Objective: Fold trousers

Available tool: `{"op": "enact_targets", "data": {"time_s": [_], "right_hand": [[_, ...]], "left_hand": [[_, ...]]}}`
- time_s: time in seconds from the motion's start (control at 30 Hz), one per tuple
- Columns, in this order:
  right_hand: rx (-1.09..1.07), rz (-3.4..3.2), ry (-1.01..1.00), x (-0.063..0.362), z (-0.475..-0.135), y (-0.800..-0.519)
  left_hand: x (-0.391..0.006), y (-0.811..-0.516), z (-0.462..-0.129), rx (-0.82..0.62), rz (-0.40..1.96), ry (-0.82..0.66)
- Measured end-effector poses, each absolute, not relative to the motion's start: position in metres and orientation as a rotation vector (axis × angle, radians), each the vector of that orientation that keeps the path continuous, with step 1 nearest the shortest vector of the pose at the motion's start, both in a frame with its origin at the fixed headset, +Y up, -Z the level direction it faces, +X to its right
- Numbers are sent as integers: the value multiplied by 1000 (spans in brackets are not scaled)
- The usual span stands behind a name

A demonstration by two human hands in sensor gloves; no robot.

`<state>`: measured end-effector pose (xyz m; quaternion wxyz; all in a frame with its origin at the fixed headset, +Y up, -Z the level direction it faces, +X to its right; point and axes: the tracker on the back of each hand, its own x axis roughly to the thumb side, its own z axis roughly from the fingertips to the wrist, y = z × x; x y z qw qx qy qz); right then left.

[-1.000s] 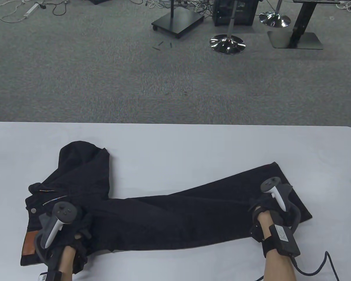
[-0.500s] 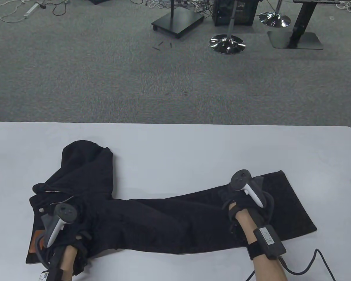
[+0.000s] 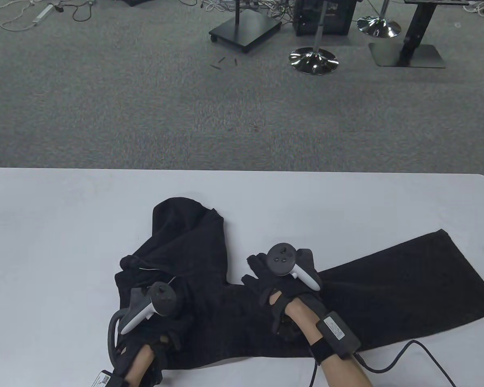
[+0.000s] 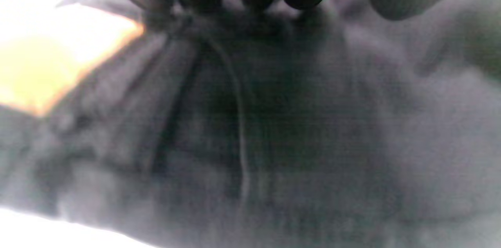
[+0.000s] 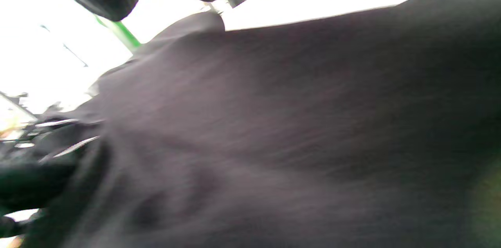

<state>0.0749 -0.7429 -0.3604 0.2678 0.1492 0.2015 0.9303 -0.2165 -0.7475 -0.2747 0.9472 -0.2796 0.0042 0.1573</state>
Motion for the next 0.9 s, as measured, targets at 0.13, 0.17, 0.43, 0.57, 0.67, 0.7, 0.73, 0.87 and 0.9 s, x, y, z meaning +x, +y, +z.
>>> {"op": "enact_targets", "data": {"time_s": [0.13, 0.17, 0.43, 0.57, 0.67, 0.7, 0.73, 0.87, 0.9], "right_hand": [[605, 2547, 594, 46, -347, -751], [629, 2567, 610, 40, -344, -754], [738, 2607, 679, 25, -332, -760], [783, 2639, 714, 19, -327, -761], [740, 2570, 658, 24, -337, -750], [673, 2503, 601, 30, -344, -743], [617, 2474, 560, 35, -349, -739], [335, 2408, 470, 61, -381, -733], [251, 2396, 453, 66, -389, -736]], "left_hand": [[-254, -710, -273, -340, 546, 39], [-266, -704, -273, -285, 577, 68], [-324, -738, -299, -287, 613, 340], [-324, -757, -312, -314, 647, 398], [-315, -764, -318, -372, 616, 393], [-312, -765, -319, -360, 582, 402], [-311, -764, -320, -346, 560, 410], [-307, -753, -317, -287, 605, 378], [-305, -748, -316, -258, 622, 334]]}}
